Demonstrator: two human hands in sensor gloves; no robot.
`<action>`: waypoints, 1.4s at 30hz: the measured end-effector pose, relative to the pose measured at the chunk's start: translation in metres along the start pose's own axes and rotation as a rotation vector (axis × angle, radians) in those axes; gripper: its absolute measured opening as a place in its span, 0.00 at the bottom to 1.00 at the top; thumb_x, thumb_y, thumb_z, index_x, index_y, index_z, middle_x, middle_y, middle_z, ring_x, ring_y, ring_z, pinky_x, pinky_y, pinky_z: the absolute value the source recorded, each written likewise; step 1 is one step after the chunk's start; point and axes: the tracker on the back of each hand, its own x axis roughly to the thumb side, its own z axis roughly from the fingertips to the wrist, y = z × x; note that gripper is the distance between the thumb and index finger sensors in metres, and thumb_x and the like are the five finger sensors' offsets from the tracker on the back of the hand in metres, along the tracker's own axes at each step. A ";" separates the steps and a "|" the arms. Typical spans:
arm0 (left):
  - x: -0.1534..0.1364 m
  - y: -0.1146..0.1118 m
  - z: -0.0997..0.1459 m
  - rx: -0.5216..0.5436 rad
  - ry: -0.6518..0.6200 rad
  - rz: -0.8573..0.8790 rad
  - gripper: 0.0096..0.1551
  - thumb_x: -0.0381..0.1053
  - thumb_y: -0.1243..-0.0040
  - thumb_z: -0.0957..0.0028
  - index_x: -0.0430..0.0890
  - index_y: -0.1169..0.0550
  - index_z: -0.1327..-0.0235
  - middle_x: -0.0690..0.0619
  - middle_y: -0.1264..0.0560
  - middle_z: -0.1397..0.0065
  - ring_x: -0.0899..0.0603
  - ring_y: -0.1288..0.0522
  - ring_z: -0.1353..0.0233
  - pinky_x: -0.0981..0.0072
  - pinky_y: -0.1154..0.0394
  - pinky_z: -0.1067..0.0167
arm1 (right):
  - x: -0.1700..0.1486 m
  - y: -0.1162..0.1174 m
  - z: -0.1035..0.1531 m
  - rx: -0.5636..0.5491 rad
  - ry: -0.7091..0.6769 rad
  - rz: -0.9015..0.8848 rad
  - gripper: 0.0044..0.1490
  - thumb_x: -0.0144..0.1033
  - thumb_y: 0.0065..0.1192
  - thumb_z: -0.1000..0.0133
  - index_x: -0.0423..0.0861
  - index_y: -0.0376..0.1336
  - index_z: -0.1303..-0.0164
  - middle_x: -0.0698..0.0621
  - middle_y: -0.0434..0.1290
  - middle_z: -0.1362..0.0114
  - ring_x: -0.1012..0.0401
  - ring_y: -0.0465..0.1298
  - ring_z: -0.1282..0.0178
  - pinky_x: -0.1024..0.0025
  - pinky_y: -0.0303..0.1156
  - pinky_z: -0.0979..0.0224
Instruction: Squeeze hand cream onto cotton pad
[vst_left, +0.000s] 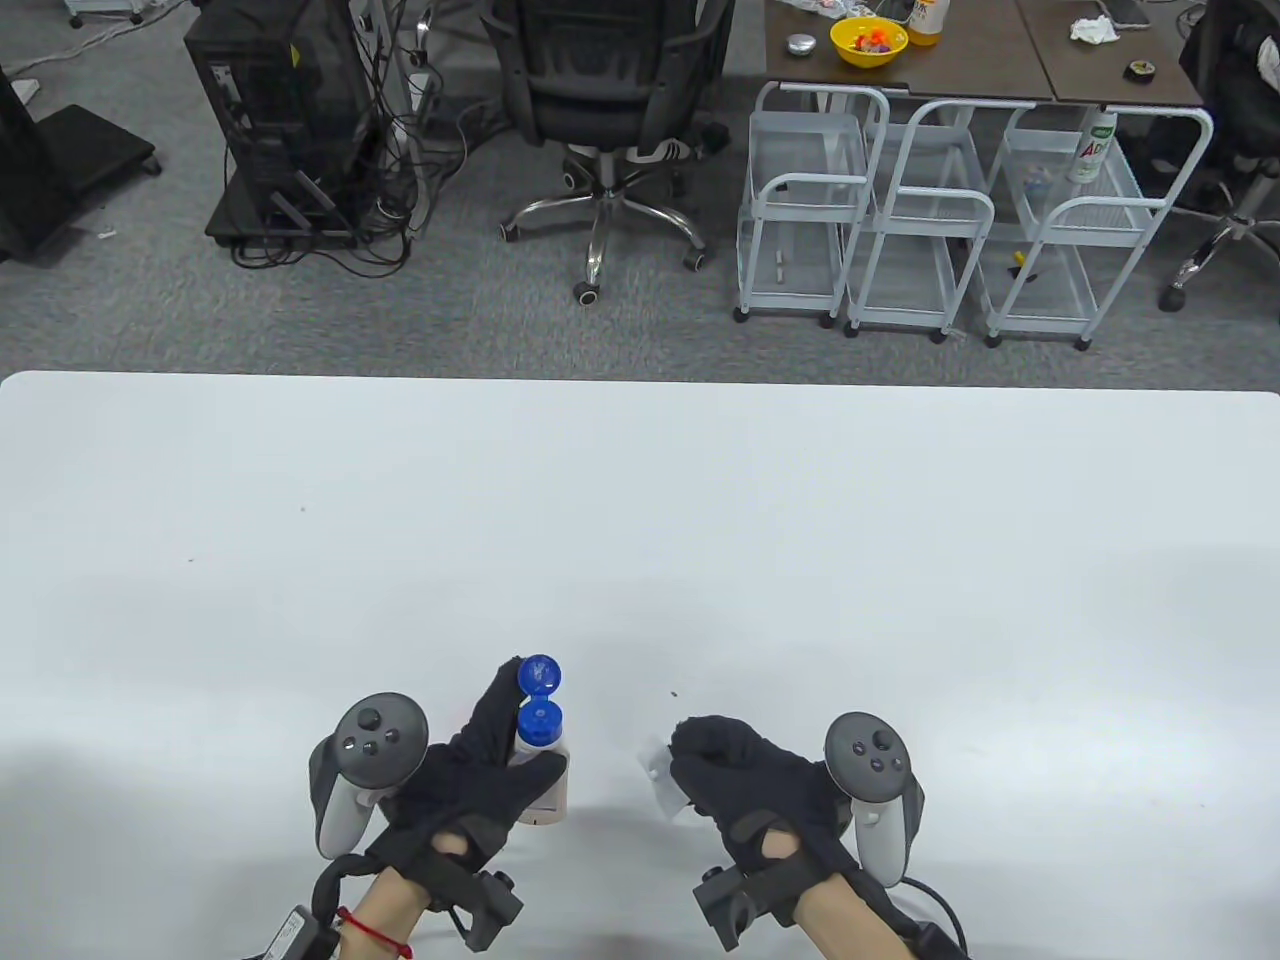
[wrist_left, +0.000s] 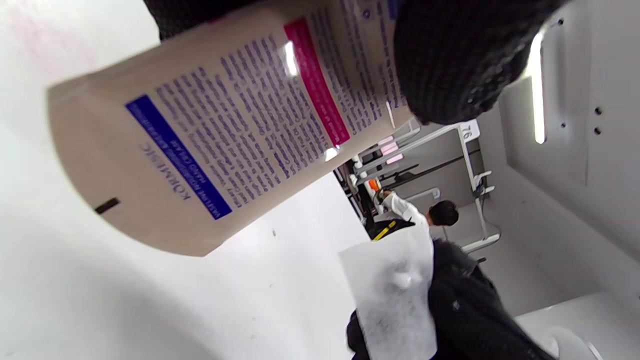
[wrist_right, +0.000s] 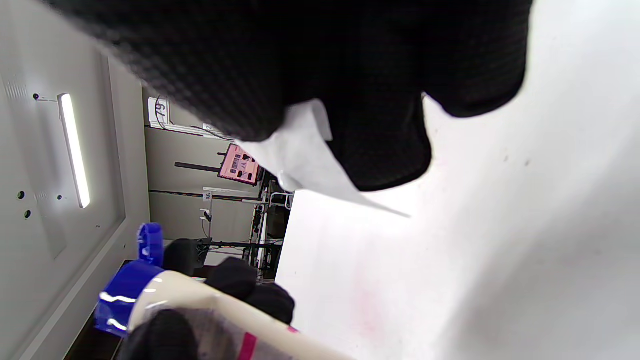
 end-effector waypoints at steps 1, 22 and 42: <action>0.000 0.002 0.000 -0.003 -0.009 0.010 0.53 0.62 0.35 0.56 0.63 0.53 0.24 0.63 0.23 0.30 0.54 0.15 0.36 0.54 0.23 0.35 | 0.000 0.000 -0.001 -0.001 0.002 0.003 0.23 0.38 0.80 0.53 0.53 0.75 0.47 0.51 0.87 0.47 0.52 0.91 0.48 0.52 0.80 0.44; -0.002 0.003 -0.003 0.012 -0.005 -0.030 0.38 0.56 0.45 0.61 0.77 0.43 0.36 0.56 0.20 0.36 0.52 0.09 0.53 0.54 0.17 0.48 | -0.003 -0.008 -0.008 -0.033 0.014 0.017 0.23 0.38 0.80 0.53 0.52 0.75 0.47 0.50 0.87 0.47 0.52 0.90 0.48 0.52 0.80 0.44; -0.007 0.008 -0.006 0.053 0.060 -0.151 0.37 0.49 0.36 0.59 0.54 0.31 0.31 0.57 0.18 0.34 0.50 0.13 0.43 0.51 0.20 0.42 | -0.009 -0.040 -0.030 -0.014 0.061 0.059 0.23 0.35 0.80 0.53 0.50 0.76 0.47 0.48 0.87 0.48 0.50 0.90 0.51 0.49 0.79 0.44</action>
